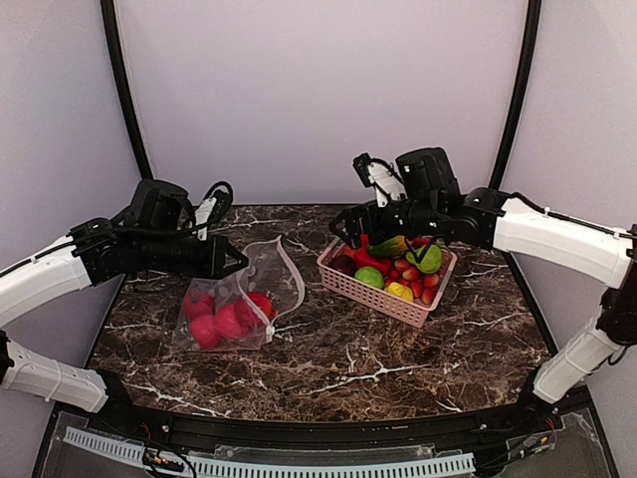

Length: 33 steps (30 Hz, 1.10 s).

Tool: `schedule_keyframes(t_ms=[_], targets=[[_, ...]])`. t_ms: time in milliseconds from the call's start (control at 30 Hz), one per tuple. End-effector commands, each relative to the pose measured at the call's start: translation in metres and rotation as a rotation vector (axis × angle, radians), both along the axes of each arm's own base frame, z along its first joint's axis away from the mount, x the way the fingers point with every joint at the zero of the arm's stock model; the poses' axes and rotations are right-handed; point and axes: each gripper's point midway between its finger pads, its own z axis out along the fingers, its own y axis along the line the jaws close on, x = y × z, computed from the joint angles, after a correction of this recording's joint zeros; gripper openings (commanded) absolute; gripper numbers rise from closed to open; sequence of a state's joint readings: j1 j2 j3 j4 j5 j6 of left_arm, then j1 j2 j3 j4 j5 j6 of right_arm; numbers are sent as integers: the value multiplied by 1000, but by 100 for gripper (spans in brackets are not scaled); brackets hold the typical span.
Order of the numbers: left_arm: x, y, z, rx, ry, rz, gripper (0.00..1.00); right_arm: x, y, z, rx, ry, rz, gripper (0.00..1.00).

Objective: Place the food in the zip-top bag and seal the zipper
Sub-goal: Pick up the fake fruit from the bin.

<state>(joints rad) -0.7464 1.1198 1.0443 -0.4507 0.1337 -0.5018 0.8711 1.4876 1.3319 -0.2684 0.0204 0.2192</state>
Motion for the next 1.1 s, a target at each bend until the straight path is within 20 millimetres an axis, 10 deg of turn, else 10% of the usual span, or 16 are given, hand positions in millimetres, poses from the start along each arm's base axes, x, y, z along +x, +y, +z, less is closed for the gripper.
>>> schedule_keyframes(t_ms=[0, 433, 1067], targets=[[-1, 0, -4, 0, 10, 0, 1, 38, -36, -42, -118, 113, -128, 98], [-2, 2, -10, 7, 38, 19, 1, 130, -81, -102, -215, 191, -235, 96], [-3, 8, -13, 16, 51, 44, 1, 196, -83, -152, -317, 199, -242, 95]])
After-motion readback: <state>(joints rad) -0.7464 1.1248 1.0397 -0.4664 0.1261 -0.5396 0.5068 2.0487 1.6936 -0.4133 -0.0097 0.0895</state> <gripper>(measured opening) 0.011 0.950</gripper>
